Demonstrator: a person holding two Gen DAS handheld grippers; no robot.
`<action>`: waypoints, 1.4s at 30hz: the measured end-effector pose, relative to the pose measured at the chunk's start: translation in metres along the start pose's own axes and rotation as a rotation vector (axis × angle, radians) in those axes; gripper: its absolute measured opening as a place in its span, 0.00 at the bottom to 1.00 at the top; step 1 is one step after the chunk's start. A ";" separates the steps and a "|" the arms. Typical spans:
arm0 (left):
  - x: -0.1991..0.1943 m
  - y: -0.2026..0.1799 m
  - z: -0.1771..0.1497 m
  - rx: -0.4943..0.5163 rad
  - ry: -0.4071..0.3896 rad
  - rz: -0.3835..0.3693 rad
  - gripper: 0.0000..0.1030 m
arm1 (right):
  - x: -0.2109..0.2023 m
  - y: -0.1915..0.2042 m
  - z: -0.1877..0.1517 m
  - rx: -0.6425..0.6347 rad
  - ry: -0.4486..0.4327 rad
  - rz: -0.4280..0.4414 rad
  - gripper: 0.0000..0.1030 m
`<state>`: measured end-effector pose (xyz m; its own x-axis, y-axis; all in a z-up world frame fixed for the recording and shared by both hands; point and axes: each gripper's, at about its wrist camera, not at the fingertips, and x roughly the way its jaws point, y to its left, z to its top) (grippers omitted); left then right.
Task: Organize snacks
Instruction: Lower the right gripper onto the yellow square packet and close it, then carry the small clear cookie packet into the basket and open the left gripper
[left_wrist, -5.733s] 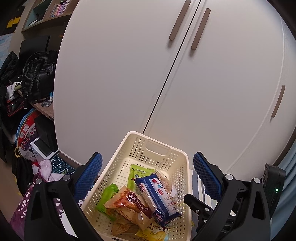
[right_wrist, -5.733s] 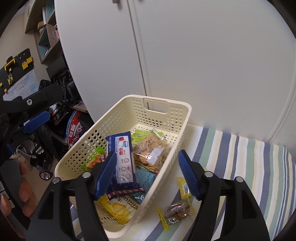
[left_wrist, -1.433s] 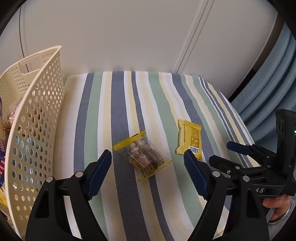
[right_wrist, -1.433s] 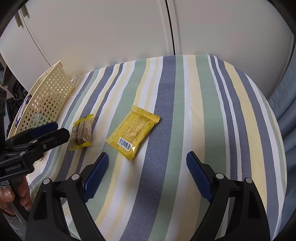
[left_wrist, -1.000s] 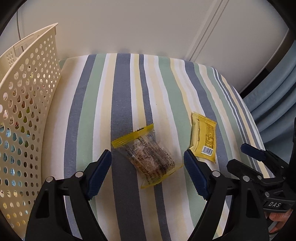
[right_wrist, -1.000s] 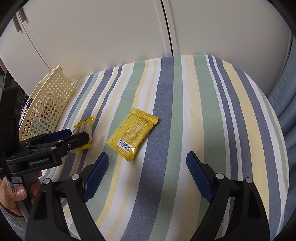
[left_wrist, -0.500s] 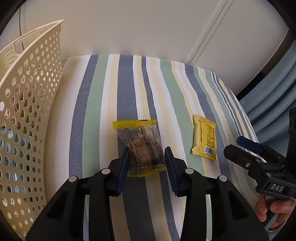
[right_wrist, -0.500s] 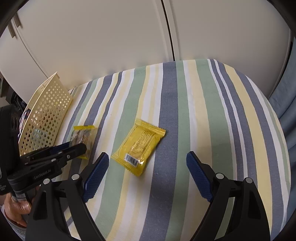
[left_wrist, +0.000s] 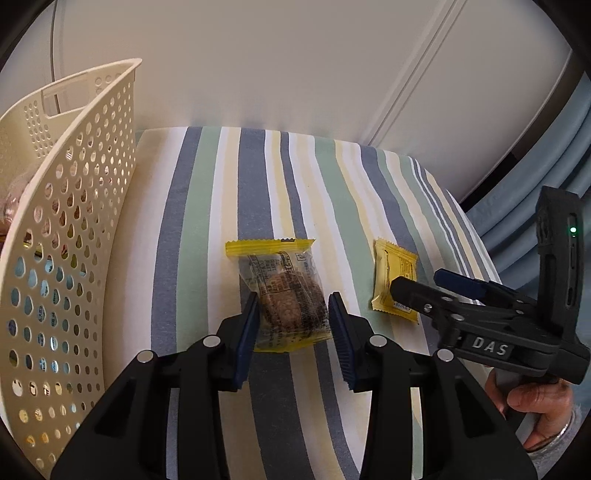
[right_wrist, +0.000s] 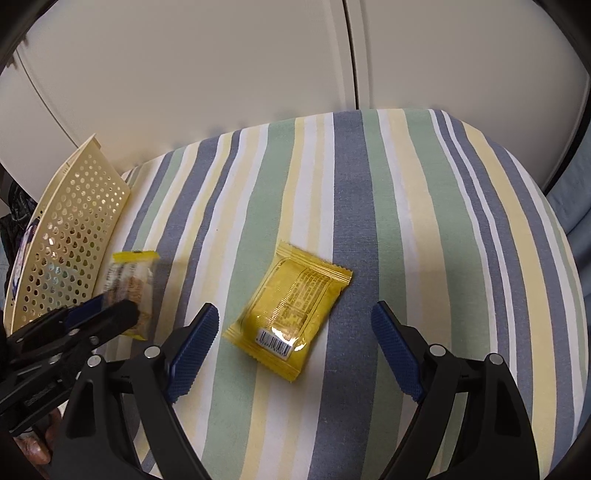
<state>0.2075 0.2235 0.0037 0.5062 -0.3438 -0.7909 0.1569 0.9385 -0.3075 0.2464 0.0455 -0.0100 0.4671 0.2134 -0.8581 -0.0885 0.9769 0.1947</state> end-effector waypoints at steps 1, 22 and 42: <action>-0.002 -0.002 0.001 0.004 -0.010 0.004 0.37 | 0.002 0.001 0.001 -0.003 0.007 -0.004 0.75; -0.045 0.007 0.007 0.010 -0.103 -0.009 0.38 | 0.015 0.025 0.005 -0.109 0.024 -0.127 0.47; 0.023 0.025 0.021 -0.095 0.051 0.046 0.38 | 0.013 0.009 0.003 -0.093 0.034 -0.085 0.47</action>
<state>0.2411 0.2398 -0.0114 0.4666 -0.3036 -0.8307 0.0519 0.9470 -0.3170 0.2543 0.0570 -0.0185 0.4466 0.1288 -0.8854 -0.1316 0.9883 0.0774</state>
